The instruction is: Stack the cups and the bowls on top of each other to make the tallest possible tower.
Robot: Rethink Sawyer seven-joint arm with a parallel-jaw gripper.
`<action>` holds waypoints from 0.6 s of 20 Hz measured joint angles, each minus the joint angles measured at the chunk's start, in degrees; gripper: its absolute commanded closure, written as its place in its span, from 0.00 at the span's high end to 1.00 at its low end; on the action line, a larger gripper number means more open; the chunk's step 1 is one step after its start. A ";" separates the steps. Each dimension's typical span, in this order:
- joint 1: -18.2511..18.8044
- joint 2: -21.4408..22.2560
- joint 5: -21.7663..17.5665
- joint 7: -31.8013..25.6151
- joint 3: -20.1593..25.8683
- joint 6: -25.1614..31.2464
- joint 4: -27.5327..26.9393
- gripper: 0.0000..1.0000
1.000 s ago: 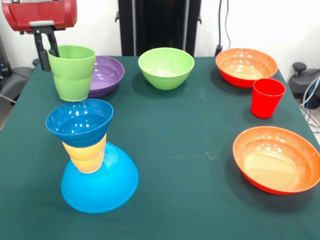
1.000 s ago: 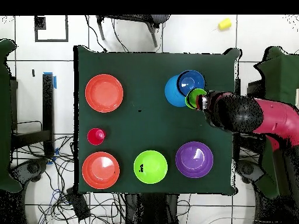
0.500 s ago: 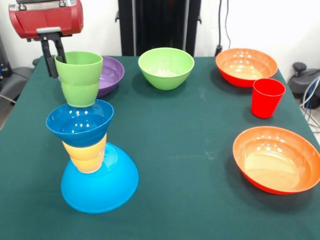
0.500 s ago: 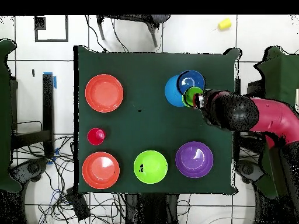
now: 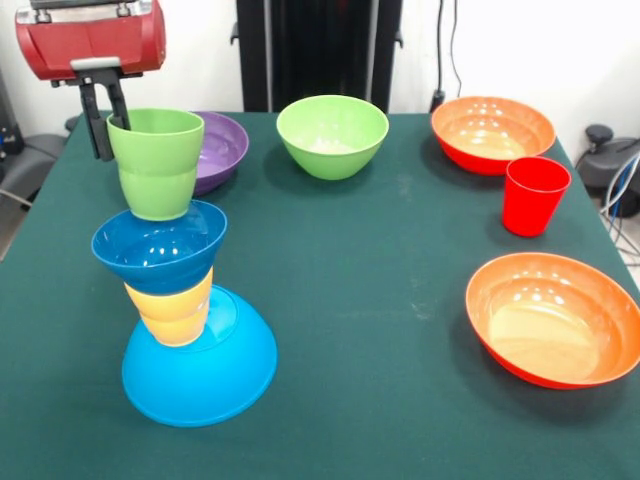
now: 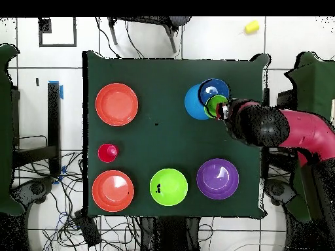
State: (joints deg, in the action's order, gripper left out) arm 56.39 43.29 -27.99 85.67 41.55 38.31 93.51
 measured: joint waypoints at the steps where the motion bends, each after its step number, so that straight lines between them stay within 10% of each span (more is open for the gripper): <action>1: 0.00 0.00 -0.26 0.00 0.00 -0.13 0.00 0.00; 12: 0.00 0.00 -1.93 0.00 0.01 -0.36 0.00 0.00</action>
State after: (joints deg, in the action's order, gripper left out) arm 56.39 43.29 -29.92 85.67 41.56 37.95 93.51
